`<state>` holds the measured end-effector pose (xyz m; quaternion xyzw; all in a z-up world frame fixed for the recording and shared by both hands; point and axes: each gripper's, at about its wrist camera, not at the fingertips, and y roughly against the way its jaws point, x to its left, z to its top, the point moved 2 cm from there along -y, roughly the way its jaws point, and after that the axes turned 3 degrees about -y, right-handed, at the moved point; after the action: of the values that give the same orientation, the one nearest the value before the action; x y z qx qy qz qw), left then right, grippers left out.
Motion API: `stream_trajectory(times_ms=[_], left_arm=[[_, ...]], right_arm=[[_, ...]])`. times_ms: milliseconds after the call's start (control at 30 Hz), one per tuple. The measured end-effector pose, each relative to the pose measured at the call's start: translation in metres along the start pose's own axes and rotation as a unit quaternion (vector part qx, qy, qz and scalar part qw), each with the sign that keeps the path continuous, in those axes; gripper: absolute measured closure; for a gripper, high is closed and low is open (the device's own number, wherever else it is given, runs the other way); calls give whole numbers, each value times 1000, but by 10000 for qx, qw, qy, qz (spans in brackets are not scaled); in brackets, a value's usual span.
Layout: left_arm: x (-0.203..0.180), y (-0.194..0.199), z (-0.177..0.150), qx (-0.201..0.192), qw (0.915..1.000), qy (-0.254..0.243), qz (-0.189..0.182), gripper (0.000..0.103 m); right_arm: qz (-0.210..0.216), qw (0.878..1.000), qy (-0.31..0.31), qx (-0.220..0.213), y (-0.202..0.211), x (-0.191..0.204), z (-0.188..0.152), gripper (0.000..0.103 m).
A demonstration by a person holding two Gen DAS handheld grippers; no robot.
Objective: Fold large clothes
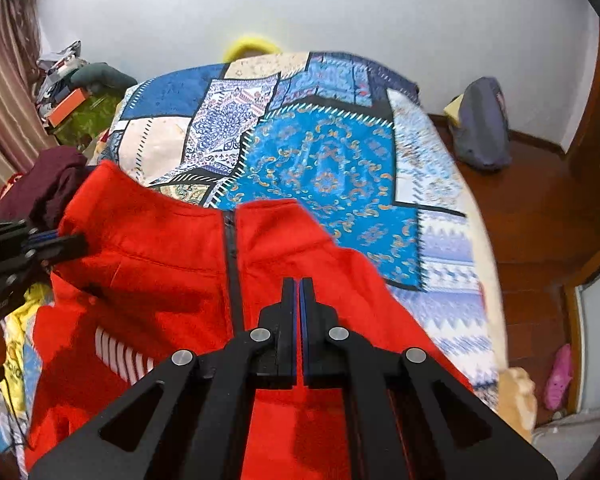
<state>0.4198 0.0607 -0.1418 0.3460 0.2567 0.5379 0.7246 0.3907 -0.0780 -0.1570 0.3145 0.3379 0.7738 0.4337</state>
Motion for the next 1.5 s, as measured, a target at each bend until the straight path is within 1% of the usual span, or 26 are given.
stream_trajectory(times_ms=[100, 133, 167, 200, 233, 267, 333, 467, 667, 767, 867, 933, 967, 1033, 1067, 1133, 1200, 1233, 1267, 1367, 1400, 1500], left_arm=[[-20, 19, -17, 1, 9998, -161, -140, 100], [-24, 21, -22, 18, 9997, -193, -126, 100], [-27, 22, -27, 33, 9997, -206, -95, 100], [-28, 21, -33, 63, 9998, -195, -74, 100], [-28, 20, -37, 90, 9998, -166, -51, 100], [-27, 18, -39, 98, 9998, -154, -31, 100], [-21, 12, -41, 108, 9999, -109, 74, 100], [-1, -4, -35, 124, 9997, 115, 193, 100], [44, -47, -20, 281, 9973, 592, 340, 100], [65, -68, -18, 387, 9949, 885, 290, 100], [77, -85, -18, 459, 9934, 1008, 283, 100], [80, -95, -20, 515, 9928, 1042, 280, 100], [81, -98, -20, 533, 9928, 1038, 283, 100], [81, -106, -22, 584, 9927, 1000, 327, 100], [81, -109, -22, 595, 9927, 997, 331, 100], [82, -113, -24, 609, 9924, 1021, 316, 100], [82, -115, -24, 602, 9923, 1035, 313, 100], [82, -115, -23, 594, 9923, 1041, 312, 100], [82, -115, -23, 592, 9923, 1041, 306, 100], [80, -111, -21, 614, 9927, 981, 341, 100], [77, -105, -19, 596, 9930, 959, 350, 100], [69, -85, -15, 514, 9942, 884, 321, 100]], right_arm=[[24, 10000, -35, 86, 8, -2, -6, 99], [49, 9999, -46, 137, 9, -3, -8, 93], [80, 9997, -53, 207, 8, -4, -10, 82], [70, 9997, -55, 247, 7, -4, -11, 75], [26, 9997, -53, 236, 6, -5, -12, 61], [-29, 9998, -48, 197, 6, -5, -12, 54], [-105, 9998, -37, 154, 0, -6, -10, 52], [-76, 9995, -132, 275, -22, -9, -1, 51], [40, 9977, -356, 576, -79, -22, 23, 51], [114, 9972, -505, 547, -104, -29, 34, 51], [312, 9948, -732, 635, -129, -36, 41, 51], [578, 9916, -922, 705, -147, -41, 42, 51], [603, 9900, -975, 826, -156, -42, 42, 47], [731, 9873, -1067, 919, -166, -46, 41, 45], [800, 9860, -1132, 928, -166, -47, 41, 45], [870, 9850, -1180, 908, -165, -49, 38, 50], [1078, 9845, -1100, 840, -162, -44, 34, 70], [949, 9835, -1182, 991, -160, -43, 32, 83], [901, 9845, -1153, 967, -157, -40, 31, 87], [484, 9908, -906, 879, -143, -28, 30, 89], [412, 9923, -844, 802, -132, -23, 30, 89], [366, 9953, -734, 519, -96, -18, 32, 89]])
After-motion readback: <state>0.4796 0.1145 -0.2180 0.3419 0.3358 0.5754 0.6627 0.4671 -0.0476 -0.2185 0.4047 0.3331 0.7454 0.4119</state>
